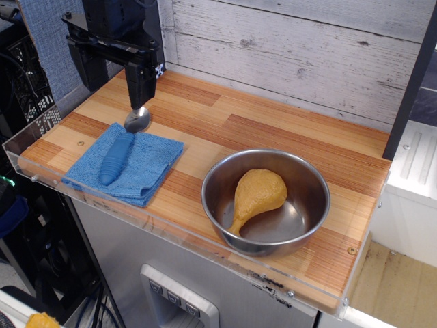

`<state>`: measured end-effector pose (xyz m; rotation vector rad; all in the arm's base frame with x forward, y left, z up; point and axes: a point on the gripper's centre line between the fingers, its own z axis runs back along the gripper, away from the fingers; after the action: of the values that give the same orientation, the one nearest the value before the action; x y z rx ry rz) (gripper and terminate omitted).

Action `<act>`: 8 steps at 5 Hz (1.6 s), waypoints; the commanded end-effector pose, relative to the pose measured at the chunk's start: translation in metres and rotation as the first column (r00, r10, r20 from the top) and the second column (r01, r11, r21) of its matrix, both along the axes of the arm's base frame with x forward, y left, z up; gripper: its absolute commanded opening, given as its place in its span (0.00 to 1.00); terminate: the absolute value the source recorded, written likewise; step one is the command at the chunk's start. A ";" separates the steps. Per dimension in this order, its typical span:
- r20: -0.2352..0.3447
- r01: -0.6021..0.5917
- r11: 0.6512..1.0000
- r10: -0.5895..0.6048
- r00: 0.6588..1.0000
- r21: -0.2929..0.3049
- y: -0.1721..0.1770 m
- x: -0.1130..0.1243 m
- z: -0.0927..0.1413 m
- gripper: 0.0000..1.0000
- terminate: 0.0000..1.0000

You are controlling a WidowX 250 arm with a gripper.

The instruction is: Put the blue spoon above the cloth and the pan

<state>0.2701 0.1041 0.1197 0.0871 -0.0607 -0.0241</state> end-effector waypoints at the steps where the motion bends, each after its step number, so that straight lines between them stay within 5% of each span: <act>1: 0.000 0.000 1.000 0.000 1.000 0.000 0.000 0.000 0.000 1.00 0.00; 3: -0.045 -0.080 0.997 0.080 0.996 -0.016 0.038 0.005 -0.052 1.00 0.00; 8: -0.064 -0.081 0.997 0.081 0.995 -0.002 0.036 -0.001 -0.075 1.00 0.00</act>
<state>0.2670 0.1390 0.0365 0.0724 0.0304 0.0622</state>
